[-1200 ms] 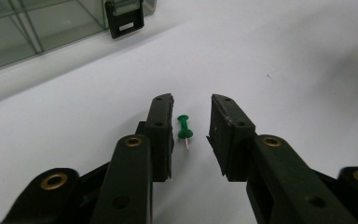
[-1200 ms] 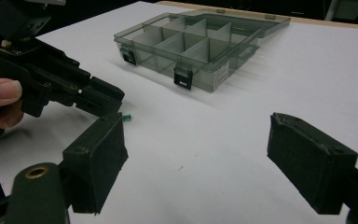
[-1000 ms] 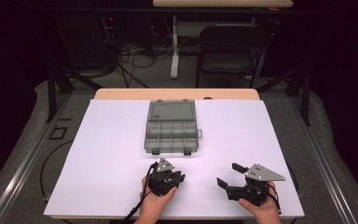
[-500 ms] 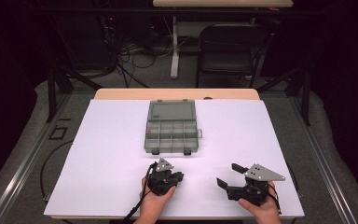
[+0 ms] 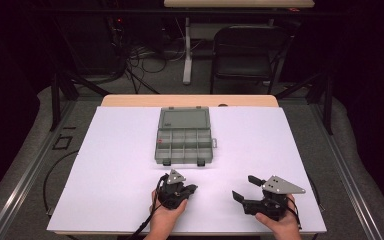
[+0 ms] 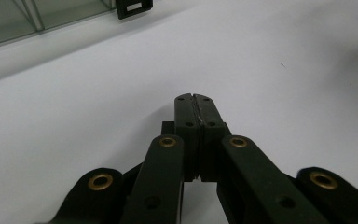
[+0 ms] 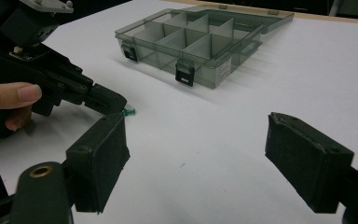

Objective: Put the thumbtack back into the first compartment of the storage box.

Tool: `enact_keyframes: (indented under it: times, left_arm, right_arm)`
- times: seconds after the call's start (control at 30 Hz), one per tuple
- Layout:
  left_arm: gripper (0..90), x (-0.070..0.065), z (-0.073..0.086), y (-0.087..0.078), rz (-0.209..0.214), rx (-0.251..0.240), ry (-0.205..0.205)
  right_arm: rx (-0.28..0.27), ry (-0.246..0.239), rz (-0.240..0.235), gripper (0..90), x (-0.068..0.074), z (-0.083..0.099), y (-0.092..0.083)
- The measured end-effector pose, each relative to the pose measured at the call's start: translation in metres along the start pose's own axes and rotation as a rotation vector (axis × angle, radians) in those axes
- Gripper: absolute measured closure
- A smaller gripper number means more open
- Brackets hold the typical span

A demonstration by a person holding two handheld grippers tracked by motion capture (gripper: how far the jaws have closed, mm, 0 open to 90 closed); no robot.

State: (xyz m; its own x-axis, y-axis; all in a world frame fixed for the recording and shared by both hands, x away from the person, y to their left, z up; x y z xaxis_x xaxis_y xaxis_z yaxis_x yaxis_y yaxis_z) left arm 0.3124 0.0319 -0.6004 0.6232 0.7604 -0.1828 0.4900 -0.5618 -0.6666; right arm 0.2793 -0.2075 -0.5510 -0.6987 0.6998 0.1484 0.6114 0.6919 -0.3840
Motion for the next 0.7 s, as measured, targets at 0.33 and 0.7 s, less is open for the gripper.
enact_keyframes:
  times: [0.33, 0.7]
  left_arm:
    - [90.0, 0.002, 0.0, 0.0, 0.009, -0.004, -0.014]
    - [90.0, 0.007, -0.012, -0.012, 0.014, -0.048, -0.041]
  right_arm:
    - [0.009, -0.001, -0.001, 20.0, 0.0, 0.0, 0.0]
    - [0.009, -0.001, -0.002, 20.1, 0.0, 0.0, 0.0]
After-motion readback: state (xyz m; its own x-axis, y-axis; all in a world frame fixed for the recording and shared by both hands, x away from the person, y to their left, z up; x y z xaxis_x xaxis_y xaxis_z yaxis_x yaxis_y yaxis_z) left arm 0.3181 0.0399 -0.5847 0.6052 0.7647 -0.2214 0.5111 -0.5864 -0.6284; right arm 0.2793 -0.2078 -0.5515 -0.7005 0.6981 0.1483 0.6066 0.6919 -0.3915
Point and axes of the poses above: each handheld gripper's, and its own axes: y roughly forward along the jaws, z roughly out of its underside, x roughly to its left, the point moved 5 cm from there along y, roughly forward along the jaws, and after that the axes turned 5 degrees about -z, right-handed, at the moved point
